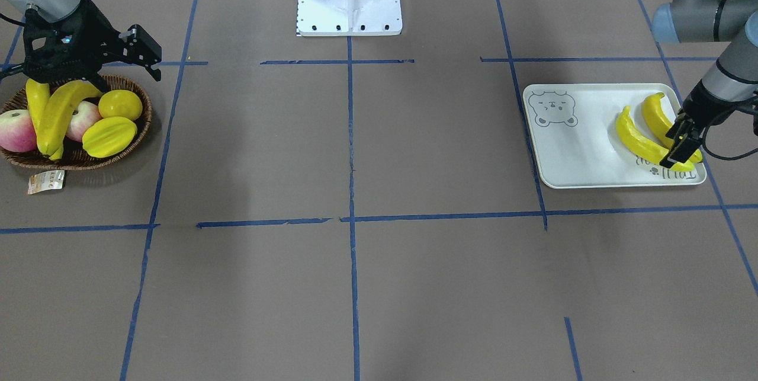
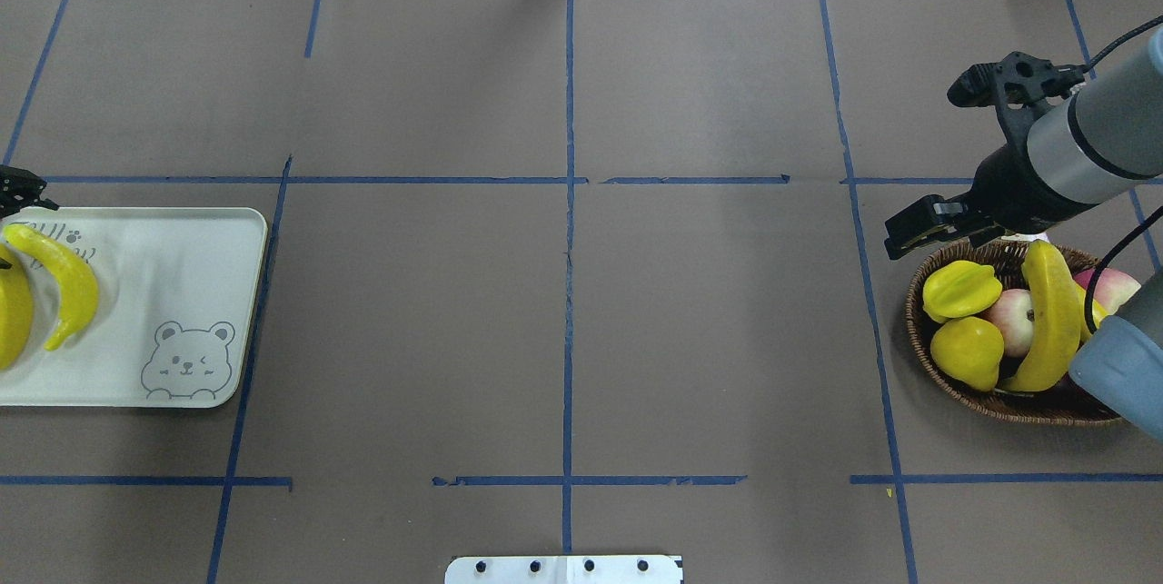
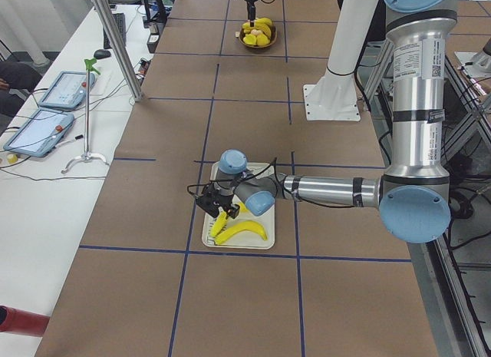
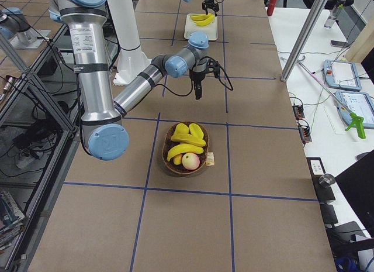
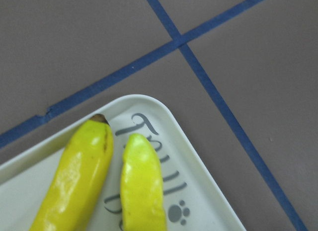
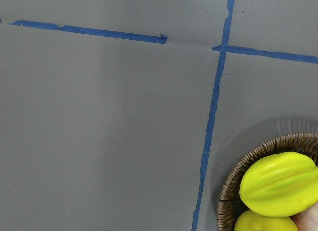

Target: Transfer all bananas from basket to plate

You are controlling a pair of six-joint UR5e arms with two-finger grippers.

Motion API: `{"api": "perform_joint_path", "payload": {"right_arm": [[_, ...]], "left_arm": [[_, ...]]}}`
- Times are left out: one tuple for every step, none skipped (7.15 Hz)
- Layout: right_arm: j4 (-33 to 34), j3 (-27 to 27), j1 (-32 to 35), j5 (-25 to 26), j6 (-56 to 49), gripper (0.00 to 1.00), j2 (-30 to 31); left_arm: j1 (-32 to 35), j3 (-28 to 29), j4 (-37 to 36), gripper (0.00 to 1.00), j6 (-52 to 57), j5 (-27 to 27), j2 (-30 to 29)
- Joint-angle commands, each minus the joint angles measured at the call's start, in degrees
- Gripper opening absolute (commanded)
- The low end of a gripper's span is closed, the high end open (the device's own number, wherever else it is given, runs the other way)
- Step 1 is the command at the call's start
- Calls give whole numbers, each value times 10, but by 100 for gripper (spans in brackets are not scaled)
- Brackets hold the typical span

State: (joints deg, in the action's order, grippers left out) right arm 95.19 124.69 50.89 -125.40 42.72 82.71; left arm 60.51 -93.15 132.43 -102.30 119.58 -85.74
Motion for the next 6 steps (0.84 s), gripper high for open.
{"api": "perform_joint_path", "payload": {"right_arm": [[0,-2,0,6,0,100,2],[0,-2,-1,8,1,100,4],[-2,-1,-1,22,5,100,10],[-7,0,-2,44,6,100,24],[-7,1,-2,63,6,100,29],[-8,12,-2,70,5,100,51]], "left_arm": [[-17,-96,-30,100,6,10,-6],[-61,-139,-45,100,36,9,-4],[-68,-176,-63,100,67,10,-3],[-110,-218,-115,100,94,9,-5],[-136,-256,-181,100,129,9,-9],[-171,-279,-230,100,145,8,-34]]}}
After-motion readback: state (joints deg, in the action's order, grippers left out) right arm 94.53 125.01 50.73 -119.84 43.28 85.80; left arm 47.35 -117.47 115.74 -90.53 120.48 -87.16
